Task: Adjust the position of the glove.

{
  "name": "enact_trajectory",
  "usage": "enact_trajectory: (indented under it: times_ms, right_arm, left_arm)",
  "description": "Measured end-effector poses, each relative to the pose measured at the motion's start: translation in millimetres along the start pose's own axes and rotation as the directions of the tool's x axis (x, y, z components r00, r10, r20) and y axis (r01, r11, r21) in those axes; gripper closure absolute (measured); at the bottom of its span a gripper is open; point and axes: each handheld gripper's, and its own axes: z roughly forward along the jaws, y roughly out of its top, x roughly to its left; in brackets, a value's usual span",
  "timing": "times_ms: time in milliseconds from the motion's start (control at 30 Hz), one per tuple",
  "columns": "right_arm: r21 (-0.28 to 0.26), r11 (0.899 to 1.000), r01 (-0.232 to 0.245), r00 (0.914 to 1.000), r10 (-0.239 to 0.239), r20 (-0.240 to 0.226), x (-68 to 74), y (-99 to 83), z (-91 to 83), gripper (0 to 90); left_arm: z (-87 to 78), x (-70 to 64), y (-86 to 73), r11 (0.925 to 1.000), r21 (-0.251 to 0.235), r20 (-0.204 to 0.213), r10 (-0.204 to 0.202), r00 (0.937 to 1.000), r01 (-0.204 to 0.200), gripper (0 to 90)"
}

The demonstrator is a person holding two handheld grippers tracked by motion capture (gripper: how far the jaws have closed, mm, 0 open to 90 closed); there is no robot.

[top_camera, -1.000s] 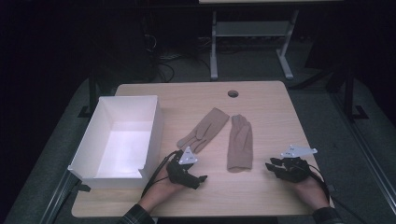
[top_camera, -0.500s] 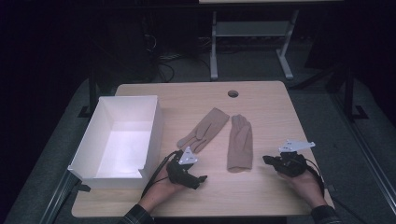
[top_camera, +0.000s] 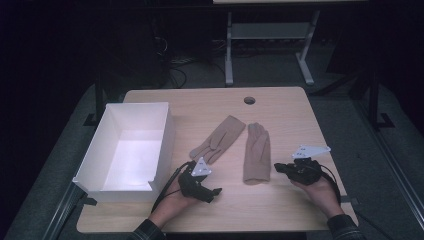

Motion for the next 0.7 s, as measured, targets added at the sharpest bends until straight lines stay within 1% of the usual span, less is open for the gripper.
enact_trajectory:
  times_ms: [33, 100, 133, 233, 300, 367, 467, 567, 700]
  right_arm:
    - [0.000, 1.000, 0.009, 0.9999, -0.009, -0.006, 1.1, 2.9, 3.0, 90.0]
    - [-0.003, 1.000, 0.011, 0.9999, -0.011, -0.008, 1.7, 3.9, 4.1, 90.0]
    - [0.001, 1.000, 0.026, 0.9995, -0.025, -0.016, 2.8, 6.8, 8.0, 90.0]
    - [0.005, 1.000, 0.025, 0.9995, -0.025, -0.021, 4.0, 9.3, 11.8, 90.0]
    - [0.005, 0.999, 0.040, 0.9990, -0.039, -0.023, 4.4, 11.4, 15.0, 90.0]
    - [0.008, 0.999, 0.034, 0.9990, -0.034, -0.027, 6.4, 14.5, 18.0, 90.0]
    - [0.006, 0.999, 0.045, 0.9985, -0.045, -0.030, 7.3, 16.9, 23.1, 90.0]
    - [0.020, 0.999, 0.050, 0.9984, -0.049, -0.030, 9.7, 19.9, 29.5, 90.0]
    - [0.019, 0.999, 0.050, 0.9979, -0.049, -0.043, 10.8, 22.5, 35.6, 90.0]
  left_arm:
    - [0.1, 0.1, -0.1, 1.0000, -0.001, 0.000, 0.001, 1.0000, -0.001, 12.4]
    - [0.1, 0.0, -0.1, 1.0000, -0.001, 0.000, 0.001, 1.0000, -0.001, 12.4]
    - [0.2, 0.1, 0.0, 1.0000, -0.002, 0.001, 0.001, 1.0000, -0.001, 12.3]
    - [0.8, 0.3, 0.5, 1.0000, 0.000, 0.002, 0.003, 1.0000, -0.003, 12.2]
    - [0.8, 0.3, 0.5, 1.0000, -0.001, 0.001, 0.003, 1.0000, -0.003, 12.2]
    - [0.8, 0.2, 0.5, 1.0000, -0.001, 0.001, 0.003, 1.0000, -0.003, 12.2]
    - [0.8, 0.2, 0.5, 1.0000, -0.001, 0.001, 0.003, 1.0000, -0.003, 12.2]
    - [0.8, 0.1, 0.5, 1.0000, -0.001, 0.001, 0.002, 1.0000, -0.002, 12.3]
    - [0.7, 0.0, 0.5, 1.0000, -0.001, 0.001, 0.001, 1.0000, -0.001, 12.3]
